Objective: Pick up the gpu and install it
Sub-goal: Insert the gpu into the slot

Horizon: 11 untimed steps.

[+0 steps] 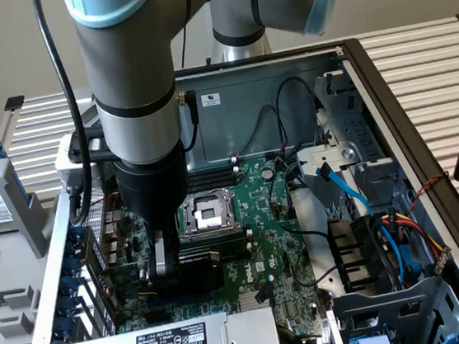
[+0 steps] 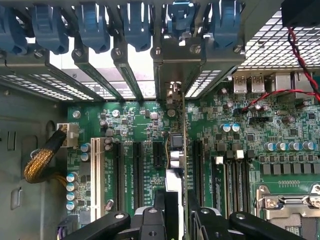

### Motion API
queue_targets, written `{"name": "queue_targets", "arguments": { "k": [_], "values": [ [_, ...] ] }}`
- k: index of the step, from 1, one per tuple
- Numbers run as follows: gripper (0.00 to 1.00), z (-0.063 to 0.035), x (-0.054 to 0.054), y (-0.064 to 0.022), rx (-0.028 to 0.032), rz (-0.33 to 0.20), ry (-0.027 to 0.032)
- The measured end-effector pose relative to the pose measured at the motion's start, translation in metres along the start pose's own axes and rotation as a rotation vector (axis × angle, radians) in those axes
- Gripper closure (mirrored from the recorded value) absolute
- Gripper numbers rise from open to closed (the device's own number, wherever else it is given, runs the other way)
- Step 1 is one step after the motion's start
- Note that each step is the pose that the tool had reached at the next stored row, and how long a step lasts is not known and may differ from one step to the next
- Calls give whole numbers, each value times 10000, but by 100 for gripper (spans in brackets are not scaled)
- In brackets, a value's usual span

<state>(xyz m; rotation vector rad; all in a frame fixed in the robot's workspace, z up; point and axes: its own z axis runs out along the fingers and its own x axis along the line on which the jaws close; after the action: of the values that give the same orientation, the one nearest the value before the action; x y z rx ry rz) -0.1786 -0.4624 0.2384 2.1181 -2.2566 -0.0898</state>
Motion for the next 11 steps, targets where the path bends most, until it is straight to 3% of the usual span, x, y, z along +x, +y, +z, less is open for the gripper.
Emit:
{"name": "queue_targets", "arguments": {
  "k": [11],
  "values": [
    [73,17,1,10,-5,1,0]
  ]
}}
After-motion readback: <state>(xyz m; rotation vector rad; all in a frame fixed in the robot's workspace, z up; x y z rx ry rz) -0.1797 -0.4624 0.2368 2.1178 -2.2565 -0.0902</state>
